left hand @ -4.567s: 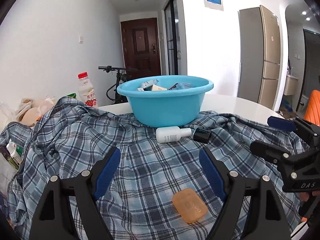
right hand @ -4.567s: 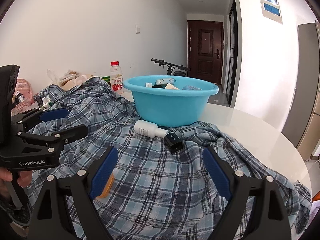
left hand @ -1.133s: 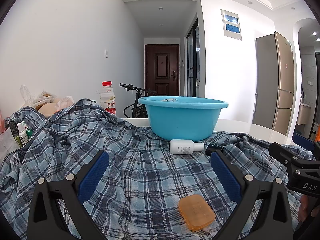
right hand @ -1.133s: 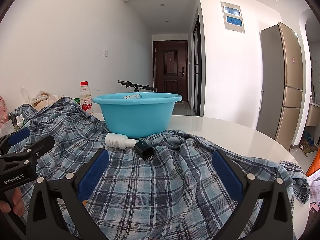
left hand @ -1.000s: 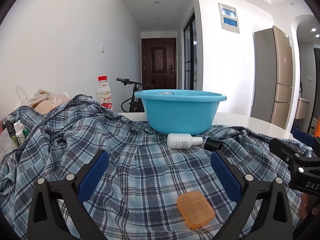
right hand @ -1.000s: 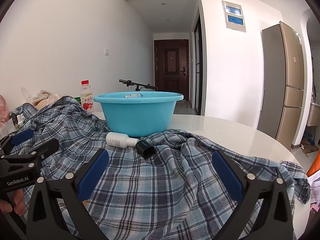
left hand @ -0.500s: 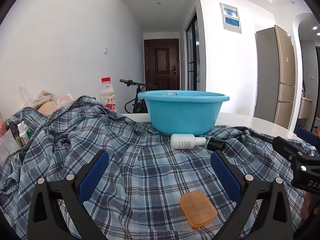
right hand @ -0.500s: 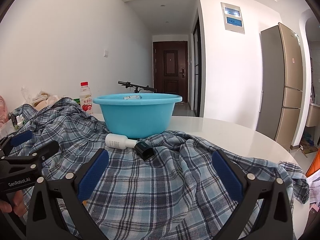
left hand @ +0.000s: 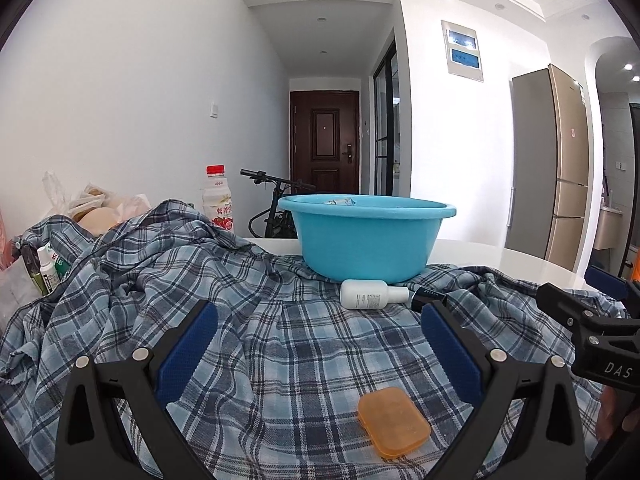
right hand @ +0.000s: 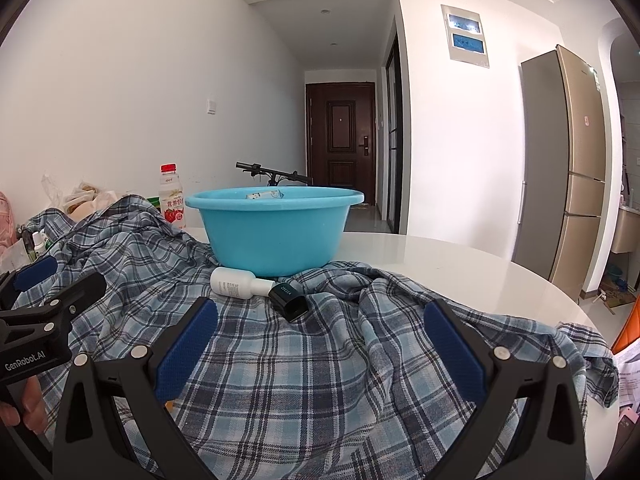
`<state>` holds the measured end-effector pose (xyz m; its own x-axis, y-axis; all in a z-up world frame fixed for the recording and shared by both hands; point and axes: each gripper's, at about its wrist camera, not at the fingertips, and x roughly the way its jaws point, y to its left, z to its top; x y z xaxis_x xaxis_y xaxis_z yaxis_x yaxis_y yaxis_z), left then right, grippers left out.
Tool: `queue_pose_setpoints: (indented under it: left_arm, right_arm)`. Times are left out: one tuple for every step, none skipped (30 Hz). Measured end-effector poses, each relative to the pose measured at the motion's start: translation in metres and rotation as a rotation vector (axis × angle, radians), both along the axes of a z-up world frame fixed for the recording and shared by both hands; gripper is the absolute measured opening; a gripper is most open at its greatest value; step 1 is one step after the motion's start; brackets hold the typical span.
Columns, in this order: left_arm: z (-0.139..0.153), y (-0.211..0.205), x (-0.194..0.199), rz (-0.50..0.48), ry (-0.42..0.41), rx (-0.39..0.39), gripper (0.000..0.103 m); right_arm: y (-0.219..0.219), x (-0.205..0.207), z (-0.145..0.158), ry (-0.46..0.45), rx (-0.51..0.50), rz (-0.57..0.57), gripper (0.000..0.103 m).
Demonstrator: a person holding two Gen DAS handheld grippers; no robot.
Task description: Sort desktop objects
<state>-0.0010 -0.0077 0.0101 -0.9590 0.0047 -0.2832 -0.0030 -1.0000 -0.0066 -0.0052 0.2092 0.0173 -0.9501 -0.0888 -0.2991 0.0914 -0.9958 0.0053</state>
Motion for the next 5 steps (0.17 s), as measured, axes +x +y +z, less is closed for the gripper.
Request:
queue_pose_setpoints:
  left_arm:
    - [-0.0001, -0.0003, -0.0001, 0.007, 0.000, -0.001, 0.103]
    - [-0.0001, -0.0009, -0.0003, 0.012, 0.000, -0.001, 0.103]
    - [-0.0001, -0.0013, -0.0005, 0.013, 0.000, 0.000, 0.103]
    - [0.0000, -0.0014, -0.0005, 0.013, 0.000, -0.001, 0.103]
    - [0.0000, -0.0016, -0.0006, 0.013, 0.000, -0.002, 0.103]
  right_arm:
    - [-0.0001, -0.0001, 0.0000, 0.000, 0.000, 0.000, 0.103]
    - [-0.0003, -0.0003, 0.0000, 0.000, 0.000, 0.000, 0.103]
    - [-0.0001, -0.0001, -0.0001, -0.001, 0.000, 0.000, 0.103]
    - [-0.0001, -0.0001, -0.0001, -0.001, 0.000, 0.000, 0.103]
    - [-0.0001, -0.0001, 0.0000, 0.000, 0.000, 0.000, 0.103]
